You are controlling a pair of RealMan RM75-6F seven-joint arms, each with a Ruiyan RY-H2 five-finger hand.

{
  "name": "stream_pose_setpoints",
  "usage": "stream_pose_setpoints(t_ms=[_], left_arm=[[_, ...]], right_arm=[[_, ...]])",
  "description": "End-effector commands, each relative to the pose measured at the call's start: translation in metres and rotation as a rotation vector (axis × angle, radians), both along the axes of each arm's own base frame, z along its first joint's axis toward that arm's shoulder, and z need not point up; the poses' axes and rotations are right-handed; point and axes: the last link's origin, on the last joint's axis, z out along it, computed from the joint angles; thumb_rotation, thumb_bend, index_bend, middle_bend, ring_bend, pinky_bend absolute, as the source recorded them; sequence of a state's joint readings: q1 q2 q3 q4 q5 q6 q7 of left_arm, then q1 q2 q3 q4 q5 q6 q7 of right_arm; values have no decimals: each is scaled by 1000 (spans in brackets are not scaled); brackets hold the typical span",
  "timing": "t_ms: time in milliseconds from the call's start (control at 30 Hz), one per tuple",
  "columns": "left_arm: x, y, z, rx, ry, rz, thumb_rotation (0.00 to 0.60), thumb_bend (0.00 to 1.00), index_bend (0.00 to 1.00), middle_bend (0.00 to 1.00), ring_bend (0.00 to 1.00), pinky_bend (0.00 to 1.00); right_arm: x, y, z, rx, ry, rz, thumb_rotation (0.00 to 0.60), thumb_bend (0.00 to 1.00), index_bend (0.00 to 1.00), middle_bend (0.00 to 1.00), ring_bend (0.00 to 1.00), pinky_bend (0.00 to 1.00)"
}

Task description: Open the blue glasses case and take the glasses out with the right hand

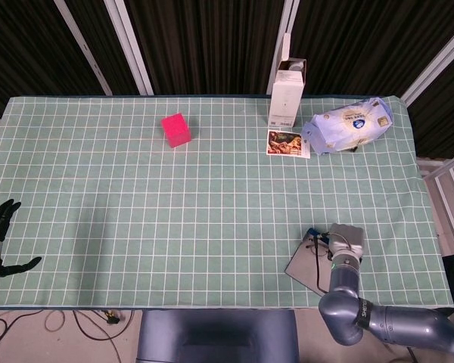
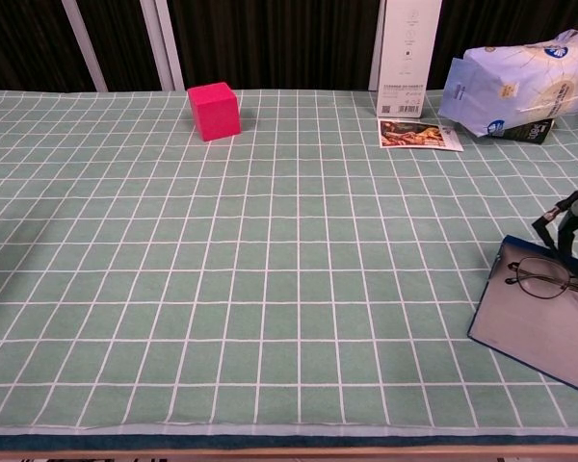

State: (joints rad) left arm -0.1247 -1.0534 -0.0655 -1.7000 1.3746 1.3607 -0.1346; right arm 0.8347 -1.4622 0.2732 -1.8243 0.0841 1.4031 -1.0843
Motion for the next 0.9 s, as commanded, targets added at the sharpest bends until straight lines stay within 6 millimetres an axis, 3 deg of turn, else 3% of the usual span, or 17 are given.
stream_pose_setpoints(t_ms=[33,300,400,900], left_arm=[[0,0,0,2,-2,1,600,0,0,0,0,0],[0,0,1,3,-4,2,600,0,0,0,0,0],[-1,1,1,4,-6,4,600,0,0,0,0,0],[-1,1,0,2,-10,12,600,0,0,0,0,0]], right_arm=[[3,-2,-3,1,-12,7,600,572,490,945,1000,930],[18,-10,-14,-4,-51,57,600,571,494,945,1000,930],[36,-21,-21,-34,-105,108,600,571,497,945,1000,930],[73,-41,-41,-137,-261,250,600,571,506,945,1000,930]])
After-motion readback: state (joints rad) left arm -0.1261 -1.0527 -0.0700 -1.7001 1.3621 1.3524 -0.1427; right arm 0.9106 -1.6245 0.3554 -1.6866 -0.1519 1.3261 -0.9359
